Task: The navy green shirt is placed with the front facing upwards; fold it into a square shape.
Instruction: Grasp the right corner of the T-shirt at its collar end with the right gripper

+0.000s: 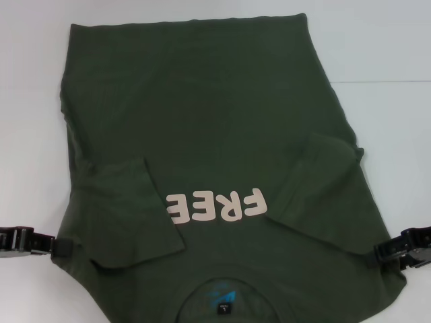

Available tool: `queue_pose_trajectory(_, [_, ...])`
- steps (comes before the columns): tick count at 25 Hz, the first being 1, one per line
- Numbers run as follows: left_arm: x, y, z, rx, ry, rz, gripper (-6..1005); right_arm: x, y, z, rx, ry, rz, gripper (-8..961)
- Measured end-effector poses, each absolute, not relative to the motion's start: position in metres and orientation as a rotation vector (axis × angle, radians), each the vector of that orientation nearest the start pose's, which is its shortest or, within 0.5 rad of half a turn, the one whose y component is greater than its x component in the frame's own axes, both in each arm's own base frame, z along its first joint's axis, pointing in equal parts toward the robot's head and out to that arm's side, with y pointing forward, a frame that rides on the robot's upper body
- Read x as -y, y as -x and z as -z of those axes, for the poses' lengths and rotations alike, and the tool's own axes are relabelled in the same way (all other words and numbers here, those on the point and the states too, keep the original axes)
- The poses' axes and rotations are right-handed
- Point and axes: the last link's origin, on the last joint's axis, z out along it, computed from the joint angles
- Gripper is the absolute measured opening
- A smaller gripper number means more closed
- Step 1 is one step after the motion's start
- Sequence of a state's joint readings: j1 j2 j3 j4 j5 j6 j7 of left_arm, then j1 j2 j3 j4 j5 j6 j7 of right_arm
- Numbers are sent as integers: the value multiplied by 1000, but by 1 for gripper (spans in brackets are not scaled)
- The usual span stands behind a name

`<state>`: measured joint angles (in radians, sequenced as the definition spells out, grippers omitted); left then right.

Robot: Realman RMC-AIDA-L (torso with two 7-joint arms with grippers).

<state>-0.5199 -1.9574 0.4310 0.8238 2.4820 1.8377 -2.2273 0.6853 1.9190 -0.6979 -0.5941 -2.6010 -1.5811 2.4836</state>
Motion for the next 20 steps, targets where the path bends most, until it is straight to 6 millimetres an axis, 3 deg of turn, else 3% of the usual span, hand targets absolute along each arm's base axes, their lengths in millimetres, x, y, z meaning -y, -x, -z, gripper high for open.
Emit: queue_pose_trajectory(20, [-297,319,-80,1819,2402,331,33,-340,-307,-30,-2008,2275,82,734])
